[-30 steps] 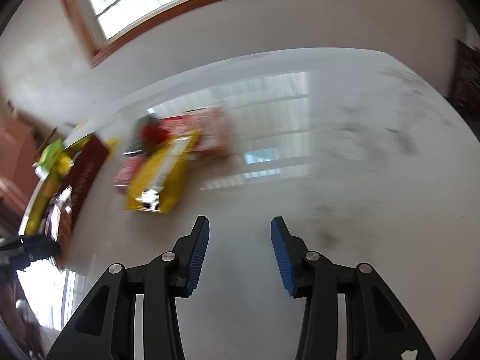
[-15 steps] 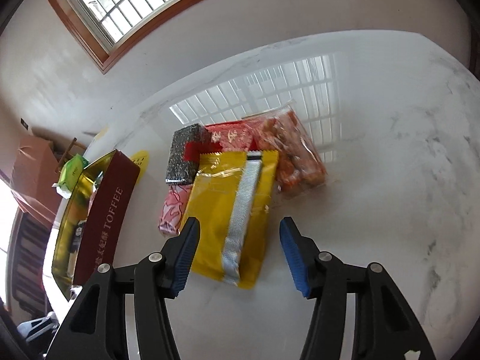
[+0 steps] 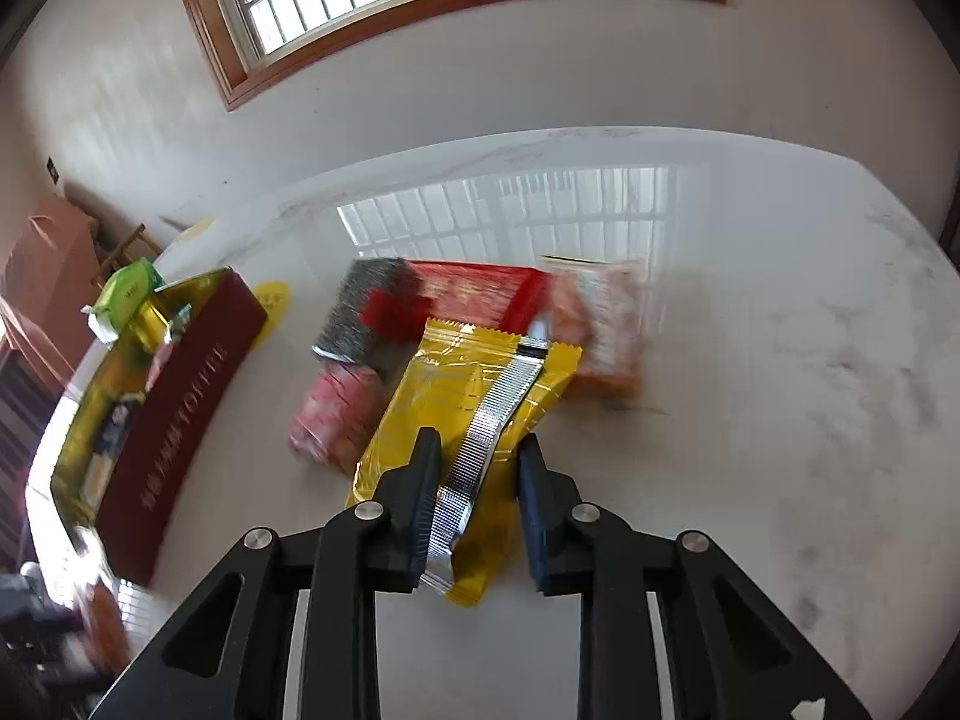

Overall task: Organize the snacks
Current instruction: 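Lift the nut bag with the left tool while the right tool grasps the yellow silver-striped pack, then carry the nut bag into the tin and open the left tool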

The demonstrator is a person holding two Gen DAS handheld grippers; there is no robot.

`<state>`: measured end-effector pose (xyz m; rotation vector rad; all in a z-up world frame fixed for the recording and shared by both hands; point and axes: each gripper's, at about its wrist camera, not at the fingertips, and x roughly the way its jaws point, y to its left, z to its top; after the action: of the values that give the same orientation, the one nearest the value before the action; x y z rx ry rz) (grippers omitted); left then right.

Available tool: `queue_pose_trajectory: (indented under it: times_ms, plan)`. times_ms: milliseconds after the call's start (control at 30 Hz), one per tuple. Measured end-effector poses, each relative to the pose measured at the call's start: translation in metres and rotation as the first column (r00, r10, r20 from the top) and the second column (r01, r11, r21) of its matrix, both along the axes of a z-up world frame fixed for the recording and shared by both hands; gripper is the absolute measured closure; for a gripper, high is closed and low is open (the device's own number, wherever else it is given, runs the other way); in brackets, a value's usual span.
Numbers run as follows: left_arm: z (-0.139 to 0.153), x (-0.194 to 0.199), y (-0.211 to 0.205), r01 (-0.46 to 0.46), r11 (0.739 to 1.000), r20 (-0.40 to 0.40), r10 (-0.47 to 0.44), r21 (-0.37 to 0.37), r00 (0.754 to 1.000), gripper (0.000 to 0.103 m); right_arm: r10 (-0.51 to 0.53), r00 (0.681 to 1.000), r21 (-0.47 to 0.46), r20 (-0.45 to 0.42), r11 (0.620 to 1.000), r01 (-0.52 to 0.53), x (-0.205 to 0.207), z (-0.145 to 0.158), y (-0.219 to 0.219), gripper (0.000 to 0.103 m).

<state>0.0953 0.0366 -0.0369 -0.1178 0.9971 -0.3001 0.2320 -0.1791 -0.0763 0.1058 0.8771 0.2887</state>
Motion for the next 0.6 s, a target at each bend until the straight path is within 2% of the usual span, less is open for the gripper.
queue_pose_trajectory:
  times_ms: [133, 233, 400, 600]
  plan:
    - [0.012, -0.005, 0.004, -0.014, 1.000, 0.037, 0.014, -0.007, 0.999, 0.063, -0.058, 0.998, -0.016, 0.019, 0.998, 0.058, -0.026, 0.005, -0.043, 0.085]
    - [0.022, -0.006, 0.010, -0.029, 1.000, 0.066, 0.029, -0.005, 0.997, 0.063, -0.138, 0.990, -0.042, 0.038, 0.989, 0.140, -0.047, 0.009, -0.089, 0.085]
    - [0.035, 0.000, 0.030, -0.076, 0.997, 0.096, 0.075, 0.001, 0.993, 0.063, -0.313, 0.949, -0.053, 0.048, 0.948, 0.315, -0.076, 0.007, -0.180, 0.086]
    - [0.042, 0.019, 0.066, -0.146, 0.989, 0.129, 0.142, 0.021, 0.981, 0.063, -0.445, 0.893, -0.038, 0.068, 0.893, 0.448, -0.093, 0.005, -0.247, 0.086]
